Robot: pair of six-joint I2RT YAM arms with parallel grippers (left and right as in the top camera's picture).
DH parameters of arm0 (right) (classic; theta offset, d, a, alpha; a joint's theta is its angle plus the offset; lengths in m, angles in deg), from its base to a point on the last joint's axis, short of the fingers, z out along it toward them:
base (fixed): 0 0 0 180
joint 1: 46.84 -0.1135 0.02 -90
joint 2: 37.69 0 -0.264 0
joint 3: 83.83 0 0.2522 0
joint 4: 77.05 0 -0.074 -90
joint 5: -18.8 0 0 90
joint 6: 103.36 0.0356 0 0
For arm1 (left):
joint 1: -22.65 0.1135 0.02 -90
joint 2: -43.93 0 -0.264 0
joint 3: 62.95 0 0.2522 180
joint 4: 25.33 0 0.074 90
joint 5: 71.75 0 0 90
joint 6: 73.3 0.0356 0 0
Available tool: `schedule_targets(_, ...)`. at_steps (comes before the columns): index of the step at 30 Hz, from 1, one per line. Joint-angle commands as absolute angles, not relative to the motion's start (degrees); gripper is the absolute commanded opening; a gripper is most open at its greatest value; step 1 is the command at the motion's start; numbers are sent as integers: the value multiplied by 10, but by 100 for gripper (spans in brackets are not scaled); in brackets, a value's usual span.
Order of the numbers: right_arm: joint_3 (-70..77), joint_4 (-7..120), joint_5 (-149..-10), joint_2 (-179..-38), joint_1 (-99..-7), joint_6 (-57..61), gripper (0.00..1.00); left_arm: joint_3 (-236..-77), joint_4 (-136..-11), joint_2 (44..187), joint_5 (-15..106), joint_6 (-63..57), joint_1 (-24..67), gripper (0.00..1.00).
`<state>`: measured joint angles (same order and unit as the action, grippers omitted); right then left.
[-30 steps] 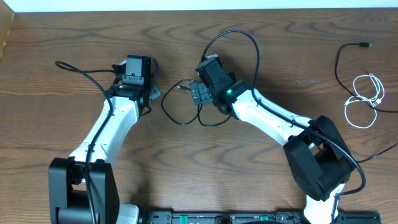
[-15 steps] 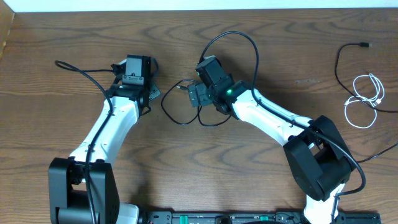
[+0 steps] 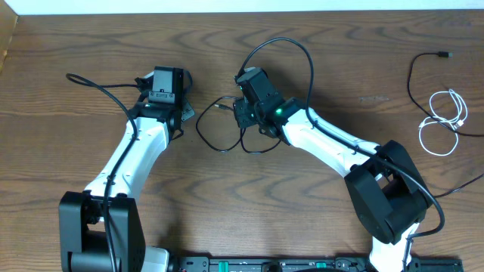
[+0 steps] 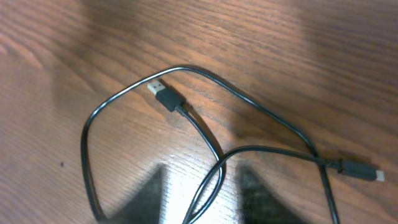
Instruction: Untangle cables
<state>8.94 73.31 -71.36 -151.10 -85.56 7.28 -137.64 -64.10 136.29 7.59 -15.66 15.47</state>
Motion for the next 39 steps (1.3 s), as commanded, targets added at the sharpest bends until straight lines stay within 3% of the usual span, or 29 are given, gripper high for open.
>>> schedule_targets(1,85,736,-685,-1513,-860,108,49,-1369,-638,1365,66,-155,155,12)
schedule_targets(7,66,749,-677,-1515,-860,194,55,-1369,-638,1365,66,-155,155,13)
schedule_targets(19,48,860,-684,-1612,-874,194,55,-1369,-638,1365,66,-155,155,13)
schedule_targets(22,48,882,-683,-1641,-882,189,44,-1369,-638,1365,66,-155,155,13)
schedule_targets(26,48,891,-683,-1656,-885,187,1,-1369,-638,1365,66,-155,155,13)
schedule_targets(39,51,883,-754,-1509,-885,-38,1,-1369,-637,1365,50,-155,155,13)
